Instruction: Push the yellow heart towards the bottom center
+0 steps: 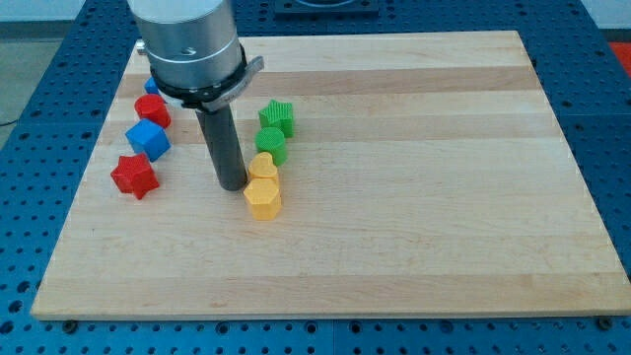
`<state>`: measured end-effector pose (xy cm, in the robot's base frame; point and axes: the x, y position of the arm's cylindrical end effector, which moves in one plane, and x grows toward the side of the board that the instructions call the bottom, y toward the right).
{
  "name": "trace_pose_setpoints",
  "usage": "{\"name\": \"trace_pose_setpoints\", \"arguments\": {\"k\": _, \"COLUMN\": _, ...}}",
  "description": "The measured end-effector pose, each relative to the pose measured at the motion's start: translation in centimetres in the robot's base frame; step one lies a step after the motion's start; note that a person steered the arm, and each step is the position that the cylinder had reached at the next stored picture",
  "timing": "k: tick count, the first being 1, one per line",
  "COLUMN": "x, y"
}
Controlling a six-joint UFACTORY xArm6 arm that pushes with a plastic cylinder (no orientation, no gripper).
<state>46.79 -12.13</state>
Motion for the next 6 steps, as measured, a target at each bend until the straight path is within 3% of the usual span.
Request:
{"name": "trace_pose_setpoints", "arguments": {"k": 2, "x": -3.3, "y": 0.5}}
{"name": "trace_pose_setpoints", "arguments": {"k": 4, "x": -0.7, "y": 5.2}}
{"name": "trace_pose_setpoints", "arguments": {"k": 6, "x": -2.0, "y": 6.5}}
